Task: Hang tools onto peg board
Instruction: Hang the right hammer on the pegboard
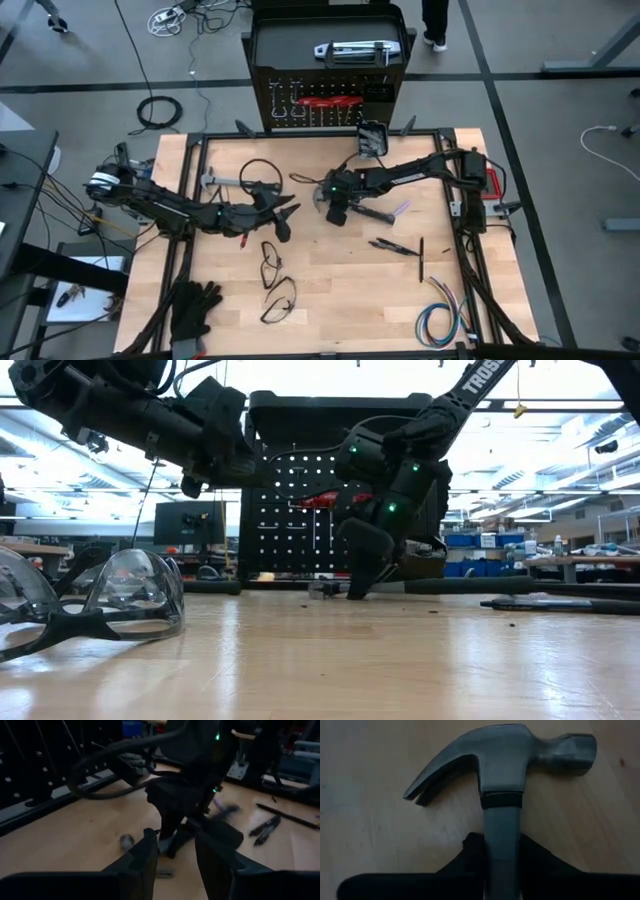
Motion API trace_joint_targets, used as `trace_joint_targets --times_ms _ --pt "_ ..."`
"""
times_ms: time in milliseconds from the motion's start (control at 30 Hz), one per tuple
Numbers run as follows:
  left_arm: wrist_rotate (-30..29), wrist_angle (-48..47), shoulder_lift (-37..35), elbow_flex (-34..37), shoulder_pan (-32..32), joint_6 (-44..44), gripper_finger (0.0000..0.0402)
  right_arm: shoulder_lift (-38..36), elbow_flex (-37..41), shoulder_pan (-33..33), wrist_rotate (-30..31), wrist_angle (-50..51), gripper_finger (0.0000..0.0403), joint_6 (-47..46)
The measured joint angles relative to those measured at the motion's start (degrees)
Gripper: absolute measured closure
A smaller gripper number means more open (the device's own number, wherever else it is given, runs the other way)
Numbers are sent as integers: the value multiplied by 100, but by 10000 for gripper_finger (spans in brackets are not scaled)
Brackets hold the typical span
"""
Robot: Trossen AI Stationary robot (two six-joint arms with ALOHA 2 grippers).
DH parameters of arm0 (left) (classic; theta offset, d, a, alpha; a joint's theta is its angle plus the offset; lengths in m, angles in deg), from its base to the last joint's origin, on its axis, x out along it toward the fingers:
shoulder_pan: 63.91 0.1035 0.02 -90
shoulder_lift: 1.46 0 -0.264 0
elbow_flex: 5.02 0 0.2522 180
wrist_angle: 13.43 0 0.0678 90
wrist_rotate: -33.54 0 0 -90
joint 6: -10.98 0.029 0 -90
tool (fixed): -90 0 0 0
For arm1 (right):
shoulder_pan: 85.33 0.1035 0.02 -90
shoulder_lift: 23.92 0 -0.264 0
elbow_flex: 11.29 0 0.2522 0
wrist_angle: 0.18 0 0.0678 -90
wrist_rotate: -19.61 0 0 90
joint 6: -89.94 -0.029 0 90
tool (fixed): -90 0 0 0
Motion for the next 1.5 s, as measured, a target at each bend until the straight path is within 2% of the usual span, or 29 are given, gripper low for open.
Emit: trace_joint_targets --times_ms 167,333,433,533,600,767,900,967,1033,1100,1167,1233,1300,1367,1400,1500 --pt "663 -254 0 0 -3 -230 270 -25 -61 -4 -67 -53 320 62" --pt "777 -503 0 4 -39 -694 270 -479 23 5 -140 -331 320 49" --pt "482 -500 -2 2 -147 -736 270 -944 56 50 -70 -829 320 -40" --pt "-225 -494 -2 12 -355 -594 270 -1213 182 118 240 -1514 320 -320" --pt "-796 -501 -20 55 -505 -487 270 -1198 302 238 638 -1916 320 -495" --pt "-2184 -327 -122 233 -859 -372 270 -1054 140 636 2317 -3027 320 -479" --pt "-2646 317 -278 633 -988 -95 270 -640 -218 706 3224 -3271 320 -413" --pt "-2681 842 -431 865 -982 -65 270 -466 -495 746 3803 -3298 320 -388" --pt "-2769 1038 -651 1183 -974 12 270 -338 -714 759 4108 -3462 320 -481" --pt "-2650 1244 -789 1393 -954 38 270 -256 -801 746 3958 -3771 320 -525" --pt "-2253 1337 -905 1597 -914 42 270 -147 -806 730 3533 -4179 320 -475" --pt "-1596 1578 -927 1721 -826 44 270 -142 -801 722 2830 -4269 320 -416" --pt "-944 1926 -936 1850 -738 107 270 -204 -808 665 1861 -4329 320 -367" --pt "-384 2278 -944 1941 -629 173 270 -281 -808 645 1231 -4322 320 -389" --pt "-179 2414 -946 1945 -566 150 270 -290 -808 636 1058 -4383 320 -385" --pt "190 2614 -949 1954 -357 -2 270 -291 -808 650 1058 -4655 320 -343"
